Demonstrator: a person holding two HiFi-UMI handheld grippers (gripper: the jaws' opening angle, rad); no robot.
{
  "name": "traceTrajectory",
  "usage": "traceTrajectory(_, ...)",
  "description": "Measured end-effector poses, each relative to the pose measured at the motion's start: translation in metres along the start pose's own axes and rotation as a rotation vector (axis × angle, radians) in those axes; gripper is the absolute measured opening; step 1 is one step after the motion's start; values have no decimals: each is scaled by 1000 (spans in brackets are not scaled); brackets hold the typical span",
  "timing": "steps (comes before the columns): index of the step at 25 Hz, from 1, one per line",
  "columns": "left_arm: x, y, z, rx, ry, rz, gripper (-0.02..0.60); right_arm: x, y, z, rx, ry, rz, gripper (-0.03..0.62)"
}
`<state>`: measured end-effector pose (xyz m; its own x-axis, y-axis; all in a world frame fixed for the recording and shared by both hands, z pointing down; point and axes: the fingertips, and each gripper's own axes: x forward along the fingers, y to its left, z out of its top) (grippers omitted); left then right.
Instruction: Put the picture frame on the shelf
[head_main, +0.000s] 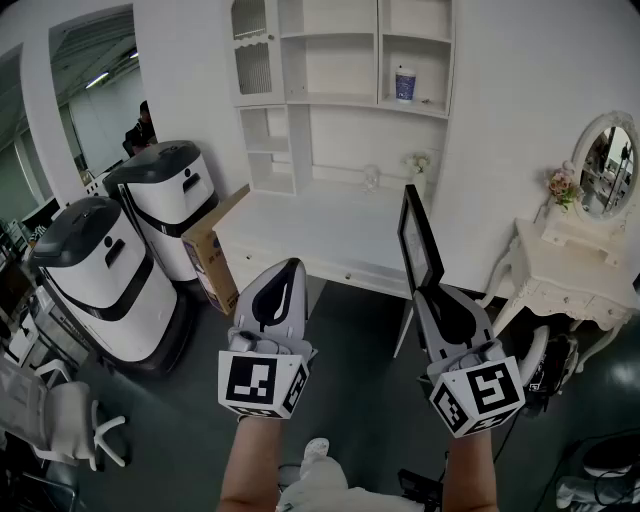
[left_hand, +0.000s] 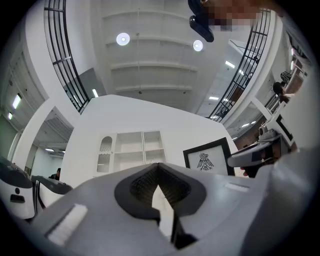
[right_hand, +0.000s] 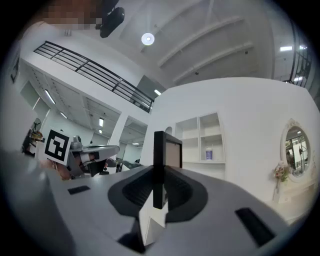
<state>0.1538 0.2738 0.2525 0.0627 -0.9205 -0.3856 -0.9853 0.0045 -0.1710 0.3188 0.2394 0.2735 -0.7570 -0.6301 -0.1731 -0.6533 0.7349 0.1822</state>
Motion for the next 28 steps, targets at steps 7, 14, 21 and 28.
traceTrajectory(7,56,43,-34,-19,-2,-43,6,72,-14,-17,45,2,-12,67)
traceTrajectory(14,128,102,-56,-23,-16,-100,6,162,-27,-24,63,5,-45,67)
traceTrajectory(21,168,150,-85,-66,-16,-119,6,223,-33,-38,8,47,-101,67)
traceTrajectory(28,189,190,-107,-84,-2,-114,6,269,-35,-41,0,58,-100,67)
